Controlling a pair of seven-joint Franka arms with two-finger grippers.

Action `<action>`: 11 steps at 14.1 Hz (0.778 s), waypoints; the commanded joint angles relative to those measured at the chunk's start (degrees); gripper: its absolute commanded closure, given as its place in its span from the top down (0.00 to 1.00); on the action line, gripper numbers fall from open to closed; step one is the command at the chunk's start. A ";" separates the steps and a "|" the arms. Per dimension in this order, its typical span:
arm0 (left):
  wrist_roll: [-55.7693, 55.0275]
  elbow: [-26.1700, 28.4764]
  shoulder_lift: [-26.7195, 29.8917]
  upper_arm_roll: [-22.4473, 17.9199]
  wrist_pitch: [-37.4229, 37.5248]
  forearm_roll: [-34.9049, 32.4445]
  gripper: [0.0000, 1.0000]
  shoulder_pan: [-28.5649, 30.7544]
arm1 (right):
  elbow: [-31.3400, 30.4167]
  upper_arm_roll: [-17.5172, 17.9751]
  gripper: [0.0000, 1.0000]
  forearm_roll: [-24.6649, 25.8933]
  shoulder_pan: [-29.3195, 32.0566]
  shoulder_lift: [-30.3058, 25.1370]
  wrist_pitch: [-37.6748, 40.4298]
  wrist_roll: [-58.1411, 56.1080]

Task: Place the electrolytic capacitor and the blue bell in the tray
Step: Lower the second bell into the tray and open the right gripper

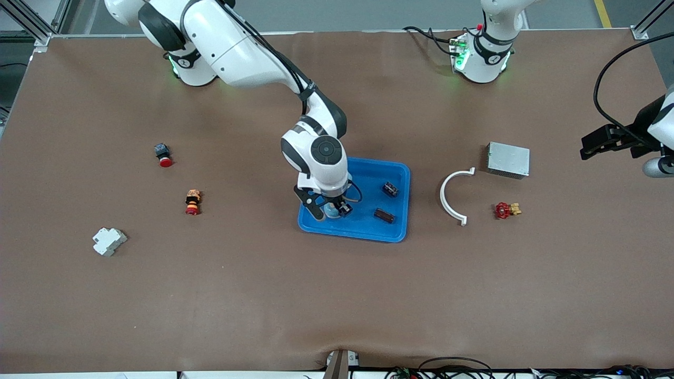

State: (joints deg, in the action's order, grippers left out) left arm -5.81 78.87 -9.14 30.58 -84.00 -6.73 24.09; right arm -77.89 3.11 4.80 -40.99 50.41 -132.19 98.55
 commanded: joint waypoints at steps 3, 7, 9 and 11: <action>-0.68 2.94 5.08 -0.95 1.47 1.55 1.00 -2.27 | 2.40 -0.74 0.00 1.53 -1.20 1.53 0.18 2.96; -1.83 7.34 8.52 -8.74 0.85 1.99 1.00 -10.08 | 2.48 -1.00 0.00 1.53 -1.55 1.97 0.00 3.40; -1.74 11.37 11.06 -18.57 -0.81 4.34 1.00 -18.78 | 2.48 -1.18 1.00 1.96 -1.73 1.97 0.00 4.11; -1.66 13.67 12.74 -22.65 -2.30 5.06 1.00 -22.76 | 2.48 -1.53 1.00 3.28 -2.25 1.97 0.00 4.54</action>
State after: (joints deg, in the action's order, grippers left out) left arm -7.88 87.82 -0.25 11.94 -83.90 -3.27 4.67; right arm -77.19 2.58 6.01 -41.87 51.11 -132.22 100.80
